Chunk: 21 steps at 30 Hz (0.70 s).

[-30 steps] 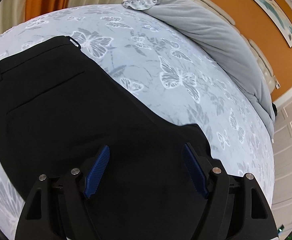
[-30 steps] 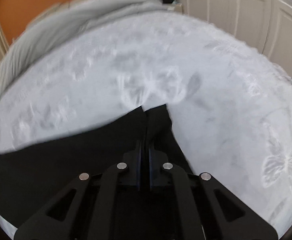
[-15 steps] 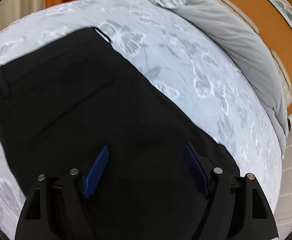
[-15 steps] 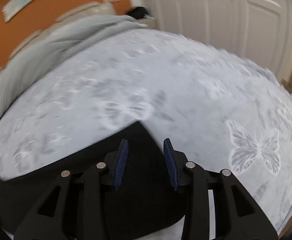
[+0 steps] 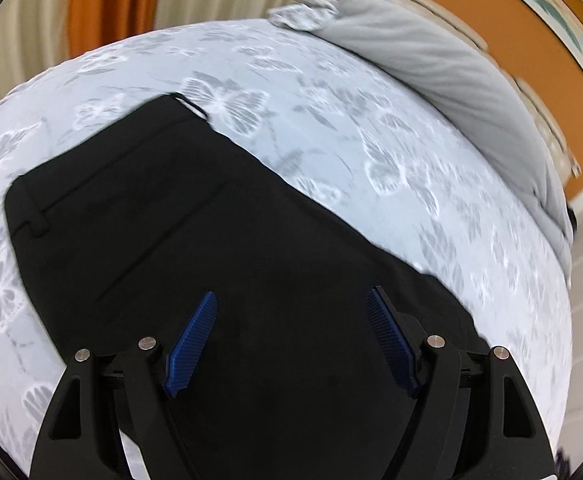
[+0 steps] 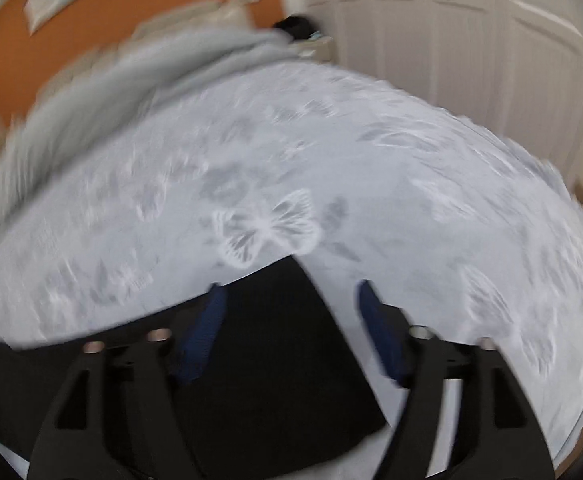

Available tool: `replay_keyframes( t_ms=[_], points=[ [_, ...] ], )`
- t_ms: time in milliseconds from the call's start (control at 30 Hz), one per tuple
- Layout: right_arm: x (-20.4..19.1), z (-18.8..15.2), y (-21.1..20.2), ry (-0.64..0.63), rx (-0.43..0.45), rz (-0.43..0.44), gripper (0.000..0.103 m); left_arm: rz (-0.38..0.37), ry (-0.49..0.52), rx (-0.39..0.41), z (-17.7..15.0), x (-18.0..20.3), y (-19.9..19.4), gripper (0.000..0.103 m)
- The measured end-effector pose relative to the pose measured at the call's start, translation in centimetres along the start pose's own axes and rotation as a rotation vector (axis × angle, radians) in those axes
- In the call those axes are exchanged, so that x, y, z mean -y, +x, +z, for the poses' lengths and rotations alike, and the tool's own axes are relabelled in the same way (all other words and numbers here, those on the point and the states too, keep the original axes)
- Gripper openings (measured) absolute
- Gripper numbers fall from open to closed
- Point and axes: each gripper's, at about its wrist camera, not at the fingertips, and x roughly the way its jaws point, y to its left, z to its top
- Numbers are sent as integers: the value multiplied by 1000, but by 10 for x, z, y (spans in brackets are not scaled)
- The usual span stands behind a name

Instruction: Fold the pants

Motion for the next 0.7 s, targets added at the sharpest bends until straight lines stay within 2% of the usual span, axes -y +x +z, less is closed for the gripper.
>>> replay_keyframes(
  t_ms=[100,133,167,200,233,300,333,367,400,433,467,500,567,600,667,700],
  points=[
    [-23,4,44,-110,-74,-127,78,33,74,-33,-4,14,15,75],
    [-25,3,55,-118,-97,-133,48,53,101,-52,-5,19,23,75],
    [-28,0,69,-118,-139,-77,24,76,125,-74,-7,24,32,75],
    [-31,1,70,-109,-137,-30,15,92,140,-87,-10,26,38,75],
    [-33,3,67,-110,-126,-9,14,132,165,-101,-11,28,48,75],
    [-31,9,60,-108,-49,0,15,189,218,-70,-13,32,53,75],
    [-25,10,65,-90,-56,0,20,213,243,-57,-14,35,55,75],
    [-19,9,74,-71,-75,-41,25,242,277,-49,-15,38,58,75],
    [-23,8,70,-84,-47,-94,26,251,288,-49,-16,39,59,75],
    [-30,9,62,-104,-4,-144,28,253,288,-49,-15,38,58,75],
    [-43,10,45,-127,72,-191,37,247,281,-51,-14,37,56,75],
    [-53,13,34,-131,94,-163,39,240,269,-58,-14,35,56,75],
    [-85,12,9,-130,90,28,39,215,218,-70,-10,29,52,75],
    [-111,5,-2,-163,63,168,37,206,197,-71,-9,27,50,75],
    [-176,-22,-10,-293,-30,350,27,179,135,-62,-8,22,43,75],
    [-201,-34,-9,-347,-77,406,23,164,111,-60,-7,20,39,75]
  ],
)
